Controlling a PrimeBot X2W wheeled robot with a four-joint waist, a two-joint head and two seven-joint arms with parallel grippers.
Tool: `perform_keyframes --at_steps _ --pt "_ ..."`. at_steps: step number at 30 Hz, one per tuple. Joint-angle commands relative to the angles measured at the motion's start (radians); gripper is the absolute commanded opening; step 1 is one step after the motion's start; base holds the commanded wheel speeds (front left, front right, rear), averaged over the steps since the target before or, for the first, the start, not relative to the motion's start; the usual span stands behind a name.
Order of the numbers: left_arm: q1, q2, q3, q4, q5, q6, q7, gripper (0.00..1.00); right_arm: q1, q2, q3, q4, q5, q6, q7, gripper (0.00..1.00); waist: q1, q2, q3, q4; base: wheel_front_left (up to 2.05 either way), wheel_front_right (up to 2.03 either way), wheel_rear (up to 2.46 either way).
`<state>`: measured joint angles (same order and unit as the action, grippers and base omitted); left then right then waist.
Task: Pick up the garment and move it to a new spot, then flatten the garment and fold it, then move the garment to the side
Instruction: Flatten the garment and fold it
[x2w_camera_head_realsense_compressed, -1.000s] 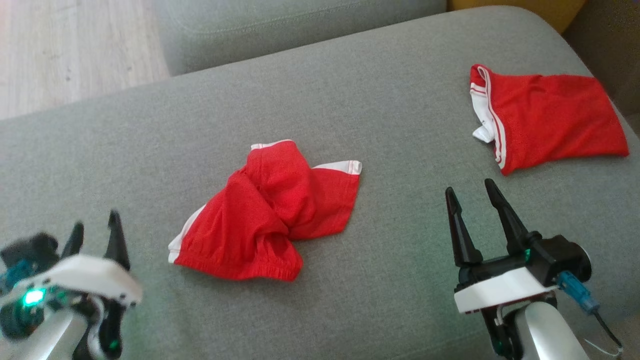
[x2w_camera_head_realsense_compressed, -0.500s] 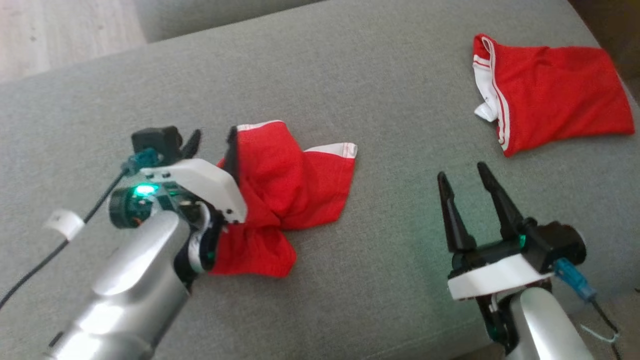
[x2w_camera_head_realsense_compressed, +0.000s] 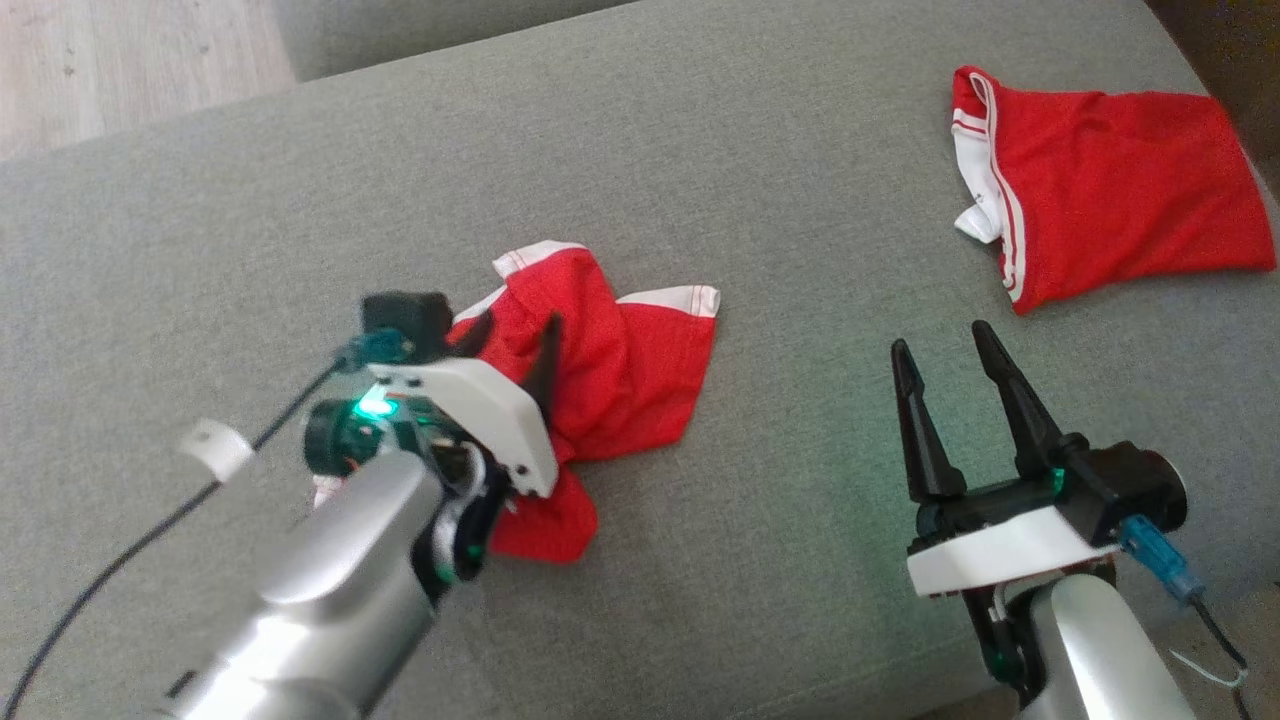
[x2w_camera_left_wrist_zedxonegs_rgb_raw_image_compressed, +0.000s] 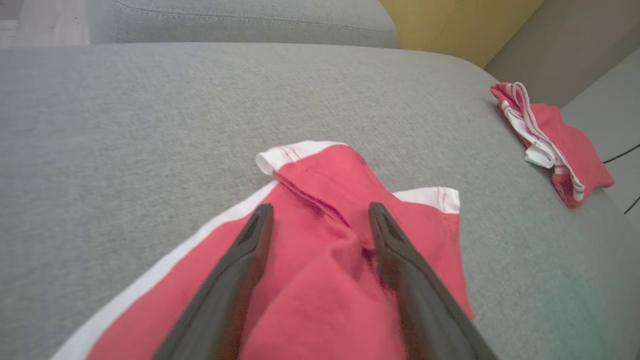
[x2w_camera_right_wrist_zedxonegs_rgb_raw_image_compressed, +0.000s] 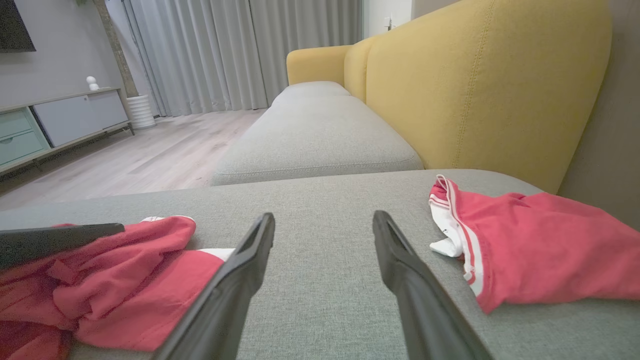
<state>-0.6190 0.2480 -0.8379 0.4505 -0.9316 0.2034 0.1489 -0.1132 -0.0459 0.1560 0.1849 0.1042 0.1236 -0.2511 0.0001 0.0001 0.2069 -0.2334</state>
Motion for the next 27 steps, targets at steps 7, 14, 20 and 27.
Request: perform_keyframes --at_steps 7,14,20,27 --pt "-0.008 -0.046 -0.024 -0.001 0.022 -0.029 -0.009 1.0 -0.012 -0.004 0.028 -0.025 -0.008 0.007 -0.011 1.0 -0.0001 -0.0001 -0.011 -0.011 0.0 0.0 0.0" --pt "-0.003 -0.077 -0.074 -0.011 0.042 -0.06 -0.013 1.0 -0.004 -0.004 0.029 -0.019 -0.007 0.007 -0.011 1.0 -0.0001 -0.0001 -0.022 -0.024 0.0 0.0 0.0" --pt "0.002 -0.1 -0.115 -0.015 0.059 -0.074 -0.005 1.0 -0.002 -0.004 0.032 -0.017 -0.003 0.007 -0.011 1.0 -0.0001 -0.0001 -0.025 -0.031 0.0 0.0 0.0" --pt "0.023 -0.139 -0.221 -0.04 0.089 -0.14 0.022 1.0 0.002 -0.004 0.026 -0.016 0.007 0.007 -0.011 1.0 -0.0001 -0.0001 -0.025 -0.039 0.0 0.0 0.0"
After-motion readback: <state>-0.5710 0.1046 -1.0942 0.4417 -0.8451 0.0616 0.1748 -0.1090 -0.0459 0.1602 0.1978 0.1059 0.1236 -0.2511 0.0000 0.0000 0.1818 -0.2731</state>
